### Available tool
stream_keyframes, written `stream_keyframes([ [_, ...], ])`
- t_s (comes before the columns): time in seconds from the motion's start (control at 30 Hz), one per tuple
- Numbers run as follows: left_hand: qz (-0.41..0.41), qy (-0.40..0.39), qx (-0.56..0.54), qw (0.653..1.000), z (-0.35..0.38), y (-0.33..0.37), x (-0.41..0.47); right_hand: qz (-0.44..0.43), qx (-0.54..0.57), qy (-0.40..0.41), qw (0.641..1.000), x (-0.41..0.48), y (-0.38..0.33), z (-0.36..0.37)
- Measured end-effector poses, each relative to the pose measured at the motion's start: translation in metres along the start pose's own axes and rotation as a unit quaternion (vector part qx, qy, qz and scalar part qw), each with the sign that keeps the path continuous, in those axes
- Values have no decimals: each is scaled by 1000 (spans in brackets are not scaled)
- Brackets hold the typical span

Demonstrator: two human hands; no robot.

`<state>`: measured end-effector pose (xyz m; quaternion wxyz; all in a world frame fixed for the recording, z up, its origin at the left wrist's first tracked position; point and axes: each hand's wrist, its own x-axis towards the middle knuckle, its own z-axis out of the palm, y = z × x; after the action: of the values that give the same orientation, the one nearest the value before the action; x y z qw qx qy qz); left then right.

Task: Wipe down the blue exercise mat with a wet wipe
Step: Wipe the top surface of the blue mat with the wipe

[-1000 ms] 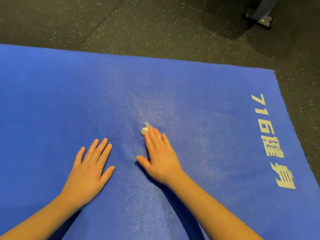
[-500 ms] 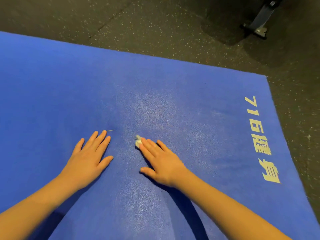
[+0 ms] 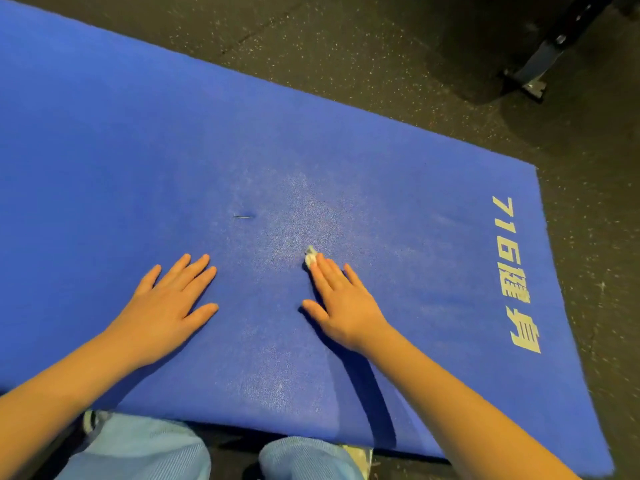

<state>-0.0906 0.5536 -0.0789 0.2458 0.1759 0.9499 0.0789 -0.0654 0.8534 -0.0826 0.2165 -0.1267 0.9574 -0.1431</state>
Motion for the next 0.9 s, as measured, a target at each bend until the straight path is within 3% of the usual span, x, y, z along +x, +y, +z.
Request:
stream_keyframes([
  [0.07, -3, 4, -18, 1000, 2, -1, -9, -8, 45, -8, 999, -10, -22, 4],
  [0.13, -1, 12, -24, 1000, 5, -2, -18, -78, 59, -46, 994, -33, -44, 7],
  [0.23, 2, 32, -28, 999, 8, -3, -28, -154, 8, -77, 985, -52, -37, 1],
  [0.33, 2, 50, -37, 998, 9, -1, -30, -93, -35, -65, 993, -39, -19, -4],
  [0.4, 1, 57, -36, 998, 9, -1, -30, -51, 1, -44, 998, -36, -31, 2],
  [0.5, 0, 65, -32, 997, 11, -2, -33, -147, 54, -70, 985, -64, -68, 17],
  [0.6, -2, 75, -32, 997, 12, -2, -36, -226, 20, -97, 969, -83, -68, 19],
  [0.77, -6, 89, -39, 995, 13, -1, -38, -144, 20, -48, 988, -68, -58, 15],
  [0.9, -6, 96, -39, 995, 13, 0, -40, -229, 68, -97, 966, -102, -79, 24],
])
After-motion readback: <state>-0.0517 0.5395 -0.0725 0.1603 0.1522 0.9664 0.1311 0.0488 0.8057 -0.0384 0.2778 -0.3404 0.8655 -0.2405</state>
